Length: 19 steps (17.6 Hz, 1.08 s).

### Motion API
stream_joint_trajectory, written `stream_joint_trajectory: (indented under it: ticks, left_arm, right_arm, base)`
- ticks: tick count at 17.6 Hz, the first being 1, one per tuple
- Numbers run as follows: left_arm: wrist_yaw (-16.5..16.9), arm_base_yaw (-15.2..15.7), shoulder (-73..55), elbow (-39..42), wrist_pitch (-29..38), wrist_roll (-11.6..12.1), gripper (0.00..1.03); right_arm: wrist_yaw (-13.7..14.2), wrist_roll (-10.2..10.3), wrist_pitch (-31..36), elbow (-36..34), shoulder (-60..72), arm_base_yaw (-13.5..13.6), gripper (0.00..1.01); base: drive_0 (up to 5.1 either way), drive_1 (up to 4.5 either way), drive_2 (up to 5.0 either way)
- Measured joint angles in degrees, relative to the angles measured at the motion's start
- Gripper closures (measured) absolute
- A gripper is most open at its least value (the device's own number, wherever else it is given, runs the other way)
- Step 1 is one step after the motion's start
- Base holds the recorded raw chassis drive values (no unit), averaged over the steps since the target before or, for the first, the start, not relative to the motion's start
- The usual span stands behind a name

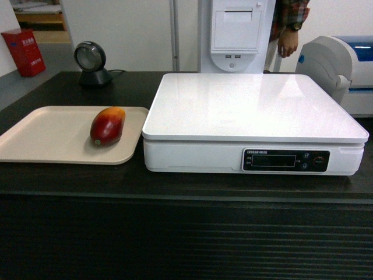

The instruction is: Place dark red mango on scale at checkout

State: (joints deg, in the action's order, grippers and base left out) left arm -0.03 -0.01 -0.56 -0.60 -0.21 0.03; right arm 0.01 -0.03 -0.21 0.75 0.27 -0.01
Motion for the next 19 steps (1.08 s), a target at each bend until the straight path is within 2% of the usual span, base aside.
stream_joint_trajectory:
  ticks: [17, 18, 19]
  left_arm:
    - [0.0, 0.0, 0.0, 0.0, 0.0, 0.0, 0.05]
    - [-6.7, -2.5, -0.9, -0.5, -1.7, -1.1, 0.05]
    - [-14.8, -7.1, -3.4, -0.9, -1.4, -2.5, 0.05]
  right_arm:
    - [0.0, 0.0, 0.0, 0.0, 0.0, 0.0, 0.03]
    - [0.0, 0.0, 0.0, 0.0, 0.0, 0.0, 0.03]
    - [0.1, 0.0, 0.0, 0.0, 0.0, 0.0, 0.03]
  base:
    - [0.0, 0.0, 0.0]
    - [0.0, 0.0, 0.0]
    - [0.0, 0.0, 0.0]
